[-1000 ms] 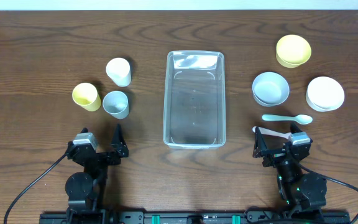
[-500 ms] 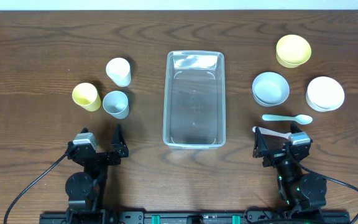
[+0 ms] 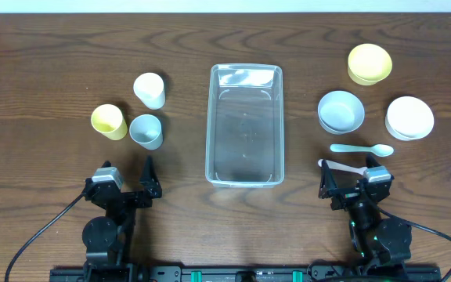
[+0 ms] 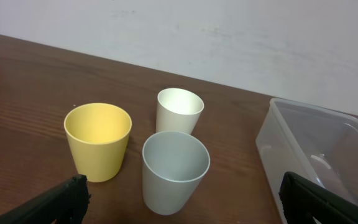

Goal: Pack container

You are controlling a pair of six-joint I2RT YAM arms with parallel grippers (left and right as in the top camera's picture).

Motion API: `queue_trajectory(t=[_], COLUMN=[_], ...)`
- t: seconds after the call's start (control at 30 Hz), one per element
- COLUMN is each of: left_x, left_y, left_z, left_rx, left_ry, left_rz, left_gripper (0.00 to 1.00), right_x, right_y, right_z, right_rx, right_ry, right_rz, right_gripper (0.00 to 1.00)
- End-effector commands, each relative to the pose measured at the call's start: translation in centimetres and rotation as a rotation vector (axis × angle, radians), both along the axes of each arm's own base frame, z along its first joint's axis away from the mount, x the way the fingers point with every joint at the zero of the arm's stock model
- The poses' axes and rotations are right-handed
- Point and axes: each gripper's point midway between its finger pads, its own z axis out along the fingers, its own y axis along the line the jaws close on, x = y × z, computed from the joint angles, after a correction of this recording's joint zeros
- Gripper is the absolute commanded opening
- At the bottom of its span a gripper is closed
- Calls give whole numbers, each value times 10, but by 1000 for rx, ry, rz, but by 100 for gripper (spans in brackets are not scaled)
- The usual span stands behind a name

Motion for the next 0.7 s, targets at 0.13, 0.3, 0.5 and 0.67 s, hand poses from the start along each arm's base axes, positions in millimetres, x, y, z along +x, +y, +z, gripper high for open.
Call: queue_trajectory(t=[0.13, 0.3, 0.5, 0.67], left_x=[0, 0, 0, 0], left_y=[-1, -1, -1, -1], left_z=[-16, -16, -16, -16], left_rx=[15, 15, 15, 15], left_ry=[36, 36, 36, 36], left_rz=[-7, -7, -7, -7], left_gripper=[98, 98, 98, 98], right_x=[-2, -10, 7, 54], right_y=[9, 17, 9, -1], right_z=[5, 8, 60, 100], right_rx=[-23, -16, -64, -51], right_ry=[-19, 73, 217, 486], right_rz=[58, 110, 78, 51], right_gripper=[99, 99, 99, 99])
